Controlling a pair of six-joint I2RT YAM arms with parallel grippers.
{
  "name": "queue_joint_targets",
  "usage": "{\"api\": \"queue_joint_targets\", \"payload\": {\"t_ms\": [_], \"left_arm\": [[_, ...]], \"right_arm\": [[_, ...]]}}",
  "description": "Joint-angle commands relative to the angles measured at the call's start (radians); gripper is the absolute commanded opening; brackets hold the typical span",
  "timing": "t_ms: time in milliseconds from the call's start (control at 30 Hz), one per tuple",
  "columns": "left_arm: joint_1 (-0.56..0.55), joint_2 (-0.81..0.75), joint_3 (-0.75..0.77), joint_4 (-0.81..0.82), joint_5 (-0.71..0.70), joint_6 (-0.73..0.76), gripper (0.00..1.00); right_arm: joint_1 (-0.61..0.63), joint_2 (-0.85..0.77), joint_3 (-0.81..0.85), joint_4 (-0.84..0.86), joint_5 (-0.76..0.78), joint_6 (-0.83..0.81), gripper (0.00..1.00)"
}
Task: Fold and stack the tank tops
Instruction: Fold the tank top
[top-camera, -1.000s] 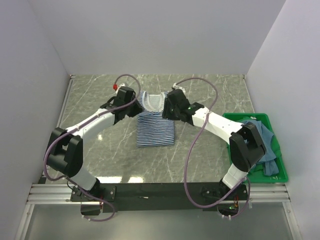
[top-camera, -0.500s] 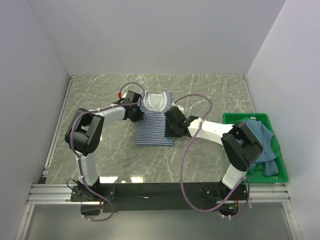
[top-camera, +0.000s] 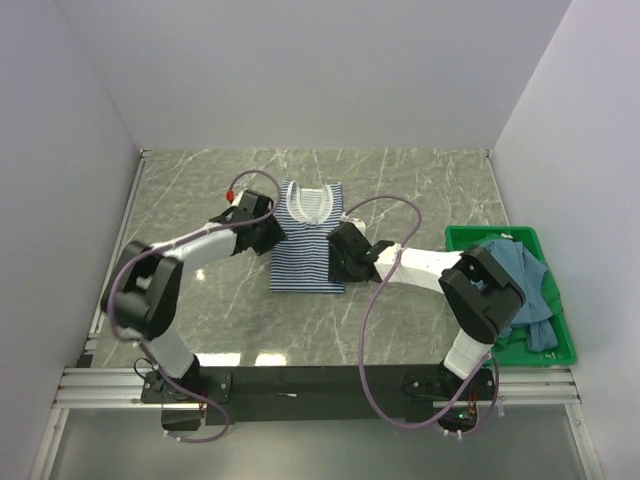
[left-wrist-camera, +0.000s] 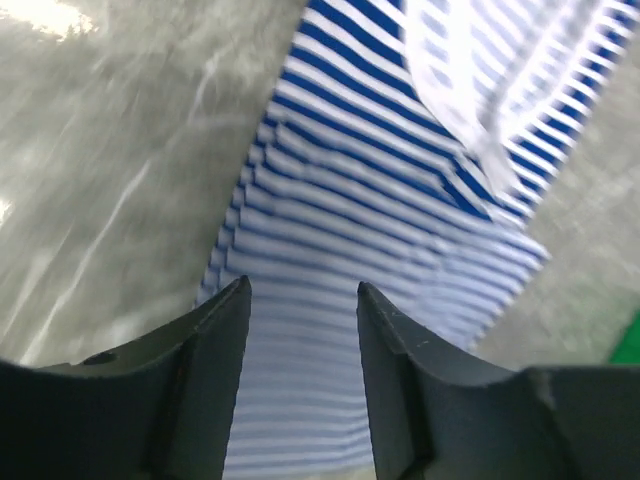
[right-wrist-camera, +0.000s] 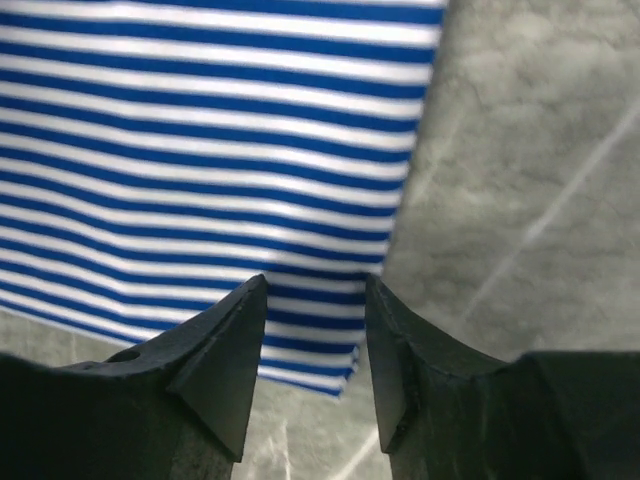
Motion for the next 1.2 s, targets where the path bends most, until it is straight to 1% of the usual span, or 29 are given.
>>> {"api": "queue_joint_targets", "payload": {"t_ms": [0,67,100,133,167,200,267,400,600,733,967,1067,1167], "left_arm": [[-0.013,-0.186,-0.076,-0.058,-0.011,-0.006,0.54],[-0.017,-0.274,-0.136,-0.084,-0.017,-0.037,0.55],[-0.017,-0.302,-0.211,-0.072,0.008,-0.043,0.55],[-0.019,-0.326,-0.248,-0.06,0.027,-0.048,0.55],[-0.019,-0.36,-0.28,-0.052,0.039,-0.06,0.55],[-0.019,-0.371,-0.332,-0.025,0.068,-0.06,0.54],[-0.019,-0.38,-0.381,0.012,0.114,-0.05,0.52],[-0.019,-0.363,-0.417,0.101,0.186,-0.049,0.51],[-0.019,-0.316,-0.449,0.132,0.22,-0.095,0.47],[-0.021,-0.302,-0.468,0.121,0.194,-0.132,0.45],[-0.027,-0.294,-0.474,0.1,0.168,-0.134,0.41],[-0.043,-0.309,-0.489,0.082,0.151,-0.137,0.43],[-0.05,-0.313,-0.506,0.091,0.151,-0.146,0.44]], "right_arm": [[0.006,-0.083,0.005,-0.051,0.026,-0.012,0.53],[0.004,-0.126,0.054,-0.1,0.048,-0.022,0.56],[0.004,-0.141,0.065,-0.116,0.052,-0.022,0.56],[0.003,-0.155,0.071,-0.127,0.053,-0.011,0.57],[0.004,-0.184,0.069,-0.145,0.053,-0.002,0.57],[0.003,-0.198,0.062,-0.15,0.055,0.007,0.57],[0.004,-0.242,0.023,-0.151,0.058,0.046,0.57],[0.003,-0.298,-0.067,-0.108,0.012,0.131,0.57],[0.001,-0.298,-0.179,-0.009,-0.053,0.224,0.55],[-0.003,-0.283,-0.231,0.06,-0.091,0.283,0.54],[-0.007,-0.269,-0.273,0.116,-0.065,0.353,0.54],[-0.013,-0.267,-0.297,0.145,-0.054,0.369,0.52],[-0.019,-0.246,-0.302,0.16,-0.059,0.377,0.49]]}}
